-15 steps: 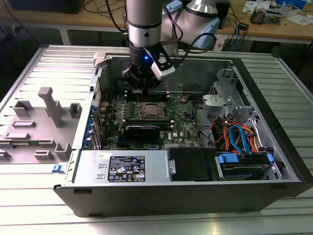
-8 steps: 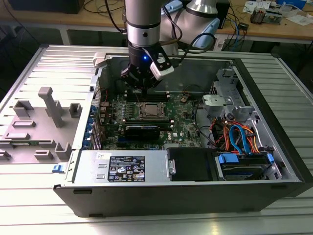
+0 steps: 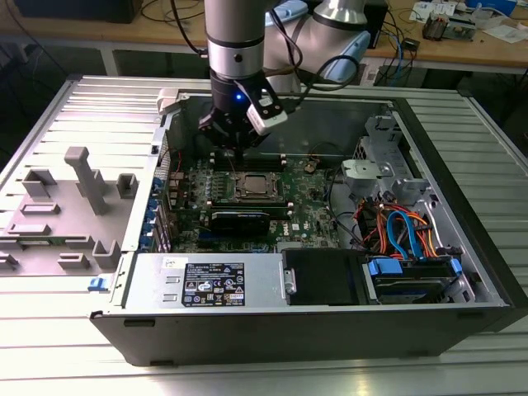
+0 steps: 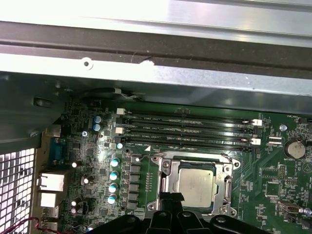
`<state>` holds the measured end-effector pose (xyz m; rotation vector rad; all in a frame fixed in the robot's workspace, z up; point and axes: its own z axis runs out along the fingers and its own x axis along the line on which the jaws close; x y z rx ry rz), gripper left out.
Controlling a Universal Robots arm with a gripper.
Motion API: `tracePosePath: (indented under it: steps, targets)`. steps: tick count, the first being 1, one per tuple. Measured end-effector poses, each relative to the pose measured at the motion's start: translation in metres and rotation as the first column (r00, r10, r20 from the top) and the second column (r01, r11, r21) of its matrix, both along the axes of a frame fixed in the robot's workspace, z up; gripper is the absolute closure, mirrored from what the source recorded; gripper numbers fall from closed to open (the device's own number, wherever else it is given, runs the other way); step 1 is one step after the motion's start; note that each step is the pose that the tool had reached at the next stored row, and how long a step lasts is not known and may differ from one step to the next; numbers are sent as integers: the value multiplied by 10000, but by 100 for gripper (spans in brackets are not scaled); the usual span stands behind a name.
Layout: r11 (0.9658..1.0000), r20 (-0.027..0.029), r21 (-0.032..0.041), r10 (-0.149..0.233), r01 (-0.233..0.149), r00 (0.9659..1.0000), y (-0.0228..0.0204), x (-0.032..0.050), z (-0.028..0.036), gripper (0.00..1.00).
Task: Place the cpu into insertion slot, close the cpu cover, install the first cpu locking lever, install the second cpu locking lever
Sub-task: 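Install the first cpu locking lever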
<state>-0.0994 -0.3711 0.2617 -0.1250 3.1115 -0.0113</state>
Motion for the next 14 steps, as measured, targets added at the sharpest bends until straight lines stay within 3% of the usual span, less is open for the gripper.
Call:
tracePosePath:
  steps: [14]
  targets:
    - [10000, -1, -1, 0, 0, 10000, 0, -79, 0, 89]
